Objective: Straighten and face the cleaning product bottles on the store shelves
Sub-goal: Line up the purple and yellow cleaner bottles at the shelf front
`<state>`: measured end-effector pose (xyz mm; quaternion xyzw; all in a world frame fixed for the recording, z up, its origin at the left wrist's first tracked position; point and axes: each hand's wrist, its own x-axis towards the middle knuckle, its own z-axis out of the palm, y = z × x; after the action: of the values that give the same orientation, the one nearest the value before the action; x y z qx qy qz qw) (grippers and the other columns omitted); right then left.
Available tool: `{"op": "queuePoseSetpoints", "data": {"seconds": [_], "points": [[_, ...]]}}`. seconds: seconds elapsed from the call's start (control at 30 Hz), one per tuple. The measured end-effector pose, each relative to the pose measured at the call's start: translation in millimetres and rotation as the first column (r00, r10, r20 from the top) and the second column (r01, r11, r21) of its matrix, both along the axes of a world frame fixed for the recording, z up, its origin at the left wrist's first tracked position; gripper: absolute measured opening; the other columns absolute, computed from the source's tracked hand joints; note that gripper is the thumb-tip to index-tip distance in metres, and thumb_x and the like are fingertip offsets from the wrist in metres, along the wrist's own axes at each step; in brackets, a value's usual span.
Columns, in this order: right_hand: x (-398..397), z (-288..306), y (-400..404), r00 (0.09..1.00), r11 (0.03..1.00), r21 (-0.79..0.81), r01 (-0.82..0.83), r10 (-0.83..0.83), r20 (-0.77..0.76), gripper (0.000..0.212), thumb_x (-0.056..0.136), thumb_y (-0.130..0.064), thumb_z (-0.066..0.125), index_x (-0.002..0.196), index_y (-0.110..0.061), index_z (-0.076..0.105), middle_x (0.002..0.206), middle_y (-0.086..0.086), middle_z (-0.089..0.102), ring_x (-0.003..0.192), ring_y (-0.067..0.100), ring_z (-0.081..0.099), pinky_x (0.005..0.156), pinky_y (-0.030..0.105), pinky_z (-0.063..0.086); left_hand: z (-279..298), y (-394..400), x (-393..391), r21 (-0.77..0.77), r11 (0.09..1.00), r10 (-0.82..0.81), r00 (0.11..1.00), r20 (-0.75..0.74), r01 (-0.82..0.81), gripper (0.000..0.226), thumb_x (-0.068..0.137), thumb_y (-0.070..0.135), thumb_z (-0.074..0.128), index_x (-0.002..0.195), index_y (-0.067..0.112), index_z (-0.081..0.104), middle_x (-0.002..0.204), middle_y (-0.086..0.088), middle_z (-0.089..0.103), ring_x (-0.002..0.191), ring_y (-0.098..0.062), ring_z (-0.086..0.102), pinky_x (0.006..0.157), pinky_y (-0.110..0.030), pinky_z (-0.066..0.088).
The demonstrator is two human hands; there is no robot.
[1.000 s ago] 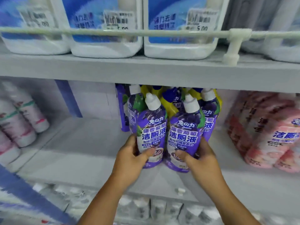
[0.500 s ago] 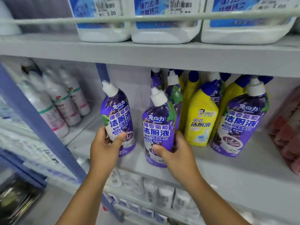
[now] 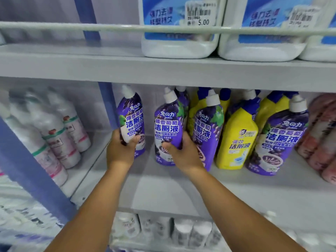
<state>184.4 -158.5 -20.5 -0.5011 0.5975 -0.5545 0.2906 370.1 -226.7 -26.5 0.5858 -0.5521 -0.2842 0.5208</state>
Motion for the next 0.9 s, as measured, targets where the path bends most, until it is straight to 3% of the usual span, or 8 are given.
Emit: {"op": "queuePoseSetpoints", "data": {"seconds": [0.13, 0.27, 0.33, 0.43, 0.5, 0.6, 0.73, 0.9], "points": [[9.3, 2.1, -19.9, 1.000, 1.000, 0.010, 0.016, -0.016, -0.007, 0.045, 0.083, -0.022, 0.080, 0.124, -0.021, 0.060, 0.114, -0.008, 0.073, 0.104, 0.007, 0.069, 0.099, 0.036, 0.054, 5.1, -26.9, -4.4, -0.039, 0.993, -0.109, 0.994, 0.016, 0.110, 0.040, 0.084, 0.033, 0.079, 0.119, 0.022, 0.063, 0.107, 0.008, 0.072, 0.091, -0.013, 0.067, 0.072, -0.024, 0.045], [15.0, 11.7, -28.6, 0.998, 0.995, 0.102, 0.024, -0.017, -0.062, 0.046, 0.084, -0.032, 0.078, 0.124, -0.017, 0.061, 0.118, -0.001, 0.073, 0.108, 0.018, 0.069, 0.100, 0.041, 0.053, 9.5, -45.4, -5.8, 0.011, 0.986, -0.165, 0.986, -0.024, 0.166, 0.040, 0.081, 0.033, 0.076, 0.118, 0.023, 0.065, 0.107, 0.006, 0.076, 0.097, -0.016, 0.072, 0.084, -0.031, 0.056], [13.5, 12.6, -17.3, 0.991, 0.992, 0.112, 0.052, -0.038, -0.127, 0.046, 0.085, -0.041, 0.073, 0.121, -0.014, 0.066, 0.113, -0.001, 0.074, 0.106, 0.018, 0.069, 0.097, 0.037, 0.053, 13.2, -35.4, -6.5, -0.055, 0.997, -0.063, 0.998, -0.029, 0.061, 0.032, 0.087, 0.031, 0.072, 0.115, 0.017, 0.066, 0.108, -0.003, 0.074, 0.098, -0.023, 0.071, 0.081, -0.028, 0.053], [5.9, 9.5, 37.1, 0.981, 0.981, -0.006, 0.192, -0.192, -0.018, 0.009, 0.090, -0.018, 0.074, 0.097, -0.015, 0.070, 0.085, -0.008, 0.071, 0.078, 0.001, 0.064, 0.077, 0.019, 0.049, 18.7, 13.1, -21.2, -0.290, 0.941, 0.135, 0.979, -0.152, -0.175, 0.015, 0.094, 0.028, 0.066, 0.101, 0.017, 0.061, 0.094, -0.005, 0.067, 0.083, -0.016, 0.066, 0.077, -0.036, 0.054], [-6.4, 12.0, 77.7, 0.938, 0.928, -0.137, 0.347, -0.345, 0.040, 0.010, 0.090, -0.008, 0.071, 0.087, -0.014, 0.065, 0.075, -0.004, 0.066, 0.067, 0.004, 0.059, 0.066, 0.015, 0.045, 17.7, 55.8, -49.6, -0.377, 0.926, -0.106, 0.978, -0.179, 0.031, 0.010, 0.096, 0.013, 0.068, 0.097, 0.019, 0.060, 0.087, 0.008, 0.066, 0.077, 0.000, 0.065, 0.072, -0.021, 0.053], [-30.9, 13.3, 92.5, 0.888, 0.859, -0.247, 0.449, -0.460, 0.015, 0.022, 0.087, -0.015, 0.077, 0.096, -0.017, 0.056, 0.089, -0.001, 0.060, 0.078, 0.012, 0.062, 0.069, 0.022, 0.050, 1.9, 85.0, -89.7, -0.296, 0.910, -0.341, 0.931, -0.130, 0.291, 0.015, 0.093, 0.018, 0.071, 0.100, 0.030, 0.066, 0.092, 0.017, 0.071, 0.088, 0.000, 0.069, 0.078, -0.010, 0.049], [-51.8, 6.5, 70.3, 0.945, 0.943, -0.107, 0.315, -0.322, -0.056, 0.052, 0.080, -0.030, 0.083, 0.122, -0.026, 0.053, 0.113, -0.012, 0.067, 0.098, 0.002, 0.068, 0.082, 0.024, 0.057, -6.3, 84.9, -106.9, -0.116, 0.931, -0.365, 0.903, -0.227, 0.347, 0.026, 0.093, 0.016, 0.072, 0.105, 0.038, 0.065, 0.101, 0.024, 0.071, 0.099, 0.003, 0.069, 0.081, -0.005, 0.047], [-68.5, 4.4, 57.0, 0.960, 0.968, -0.049, 0.246, -0.250, -0.128, 0.038, 0.083, -0.020, 0.079, 0.109, -0.039, 0.059, 0.105, -0.012, 0.074, 0.093, 0.005, 0.071, 0.085, 0.035, 0.059, -5.4, 87.4, -113.7, -0.060, 0.877, -0.479, 0.857, -0.191, 0.477, 0.053, 0.085, 0.016, 0.079, 0.125, 0.040, 0.054, 0.127, 0.020, 0.063, 0.115, 0.010, 0.061, 0.096, -0.013, 0.049]]}}
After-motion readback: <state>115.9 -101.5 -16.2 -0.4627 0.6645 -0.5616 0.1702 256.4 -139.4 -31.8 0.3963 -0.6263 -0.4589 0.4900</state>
